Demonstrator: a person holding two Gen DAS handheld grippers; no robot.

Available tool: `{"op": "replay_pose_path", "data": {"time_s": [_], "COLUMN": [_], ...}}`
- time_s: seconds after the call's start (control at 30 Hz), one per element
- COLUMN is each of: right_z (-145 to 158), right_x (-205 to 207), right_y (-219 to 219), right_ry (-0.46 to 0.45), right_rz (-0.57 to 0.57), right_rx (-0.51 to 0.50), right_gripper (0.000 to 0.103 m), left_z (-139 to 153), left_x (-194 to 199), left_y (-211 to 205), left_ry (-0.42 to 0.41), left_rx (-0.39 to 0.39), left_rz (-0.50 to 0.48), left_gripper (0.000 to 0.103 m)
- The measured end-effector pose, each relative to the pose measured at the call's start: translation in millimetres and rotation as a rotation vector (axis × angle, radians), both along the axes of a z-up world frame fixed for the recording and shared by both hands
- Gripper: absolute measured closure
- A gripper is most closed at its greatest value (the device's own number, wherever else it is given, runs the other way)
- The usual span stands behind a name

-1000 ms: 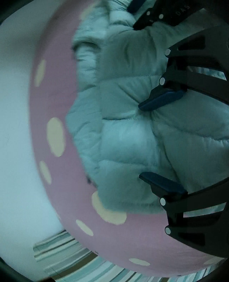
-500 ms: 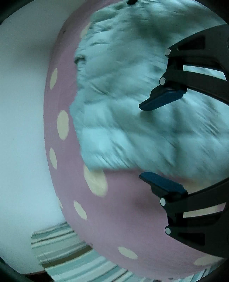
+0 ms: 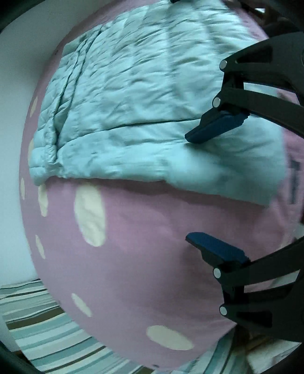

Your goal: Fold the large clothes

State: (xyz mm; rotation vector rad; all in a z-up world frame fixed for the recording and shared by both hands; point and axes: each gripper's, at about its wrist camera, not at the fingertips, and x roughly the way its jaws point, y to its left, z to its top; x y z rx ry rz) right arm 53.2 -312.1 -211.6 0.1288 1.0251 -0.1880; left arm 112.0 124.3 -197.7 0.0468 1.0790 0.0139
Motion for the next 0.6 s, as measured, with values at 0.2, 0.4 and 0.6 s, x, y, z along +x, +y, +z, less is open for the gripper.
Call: {"op": "replay_pose_path", "data": {"time_s": [0.2,0.4,0.6], "right_z": [-7,-8,-3], "right_x": [-24,-36,-39], "right_y": [2,7,17], "right_ry": [-0.013,-0.02,-0.033], "right_rz": [0.002,0.013,0.037], "right_rx": [0.028,0.061,0.062], "right_gripper": [0.039,0.061,0.09], "left_z": [-16,-12,-7], "left_x": [-17,-21,-27], "left_y": [8,-6,-9], "left_ry": [0.014,-0.012,-0.025], "left_rx": [-0.106,-0.094,-0.133], "left_rz": [0.032,-0.031,-0.053], "left_gripper": [0.025,0.057,0.095]}}
